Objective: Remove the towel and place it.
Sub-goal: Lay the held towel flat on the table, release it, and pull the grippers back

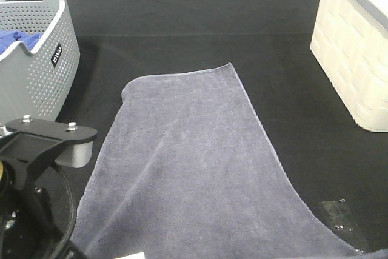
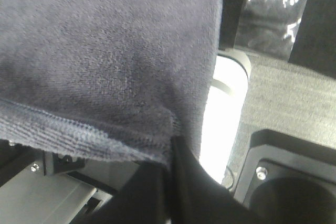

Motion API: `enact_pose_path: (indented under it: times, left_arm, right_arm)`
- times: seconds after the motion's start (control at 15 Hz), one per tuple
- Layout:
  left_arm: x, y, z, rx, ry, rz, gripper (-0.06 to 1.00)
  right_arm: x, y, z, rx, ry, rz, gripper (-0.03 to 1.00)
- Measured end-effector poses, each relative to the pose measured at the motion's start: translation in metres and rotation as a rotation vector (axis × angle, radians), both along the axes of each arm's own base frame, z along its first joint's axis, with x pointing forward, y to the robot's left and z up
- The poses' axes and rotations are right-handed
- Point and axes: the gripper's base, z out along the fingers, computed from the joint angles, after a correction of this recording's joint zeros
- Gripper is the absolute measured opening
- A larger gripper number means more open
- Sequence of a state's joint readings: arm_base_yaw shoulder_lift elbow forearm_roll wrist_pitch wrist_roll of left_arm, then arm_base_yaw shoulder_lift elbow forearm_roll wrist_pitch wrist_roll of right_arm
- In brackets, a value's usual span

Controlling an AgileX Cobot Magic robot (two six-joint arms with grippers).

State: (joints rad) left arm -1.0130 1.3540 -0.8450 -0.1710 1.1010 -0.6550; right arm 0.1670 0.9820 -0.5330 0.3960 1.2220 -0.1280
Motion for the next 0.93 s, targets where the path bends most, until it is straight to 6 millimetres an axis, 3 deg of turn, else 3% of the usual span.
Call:
enact_pose_path:
  times: [0.33,0.47,0.6,0.73,0.8,0.93]
  left_arm:
    - [0.0011,-0.0033,-0.0067,0.022,0.025,0.008,0.02]
    - [0.0015,-0.0031,-0.0077,0.031,0.024,0.005,0.13]
    - [0.0009,-0.0007,-0.0085,0.054,0.029,-0.003,0.32]
    - [-0.0002,0.0012,-0.0092,0.073,0.04,-0.006,0.53]
    - [-0.0003,0.0014,-0.0092,0.075,0.04,-0.006,0.58]
    - [0.0001,0.0017,-0.0093,0.078,0.035,-0.008,0.63]
  right_arm:
    - [-0.0007,-0.0002,-0.0012,-0.003,0.007,-0.007,0.0]
    - [-0.0011,-0.0015,-0.0024,-0.018,0.008,-0.004,0.06]
    - [-0.0012,-0.0025,-0.0026,-0.029,0.005,-0.001,0.29]
    - [-0.0011,-0.0037,-0.003,-0.041,0.003,0.004,0.6]
    - [-0.0011,-0.0037,-0.003,-0.041,0.003,0.004,0.7]
    - [-0.0011,-0.0042,-0.0032,-0.047,0.002,0.006,0.79]
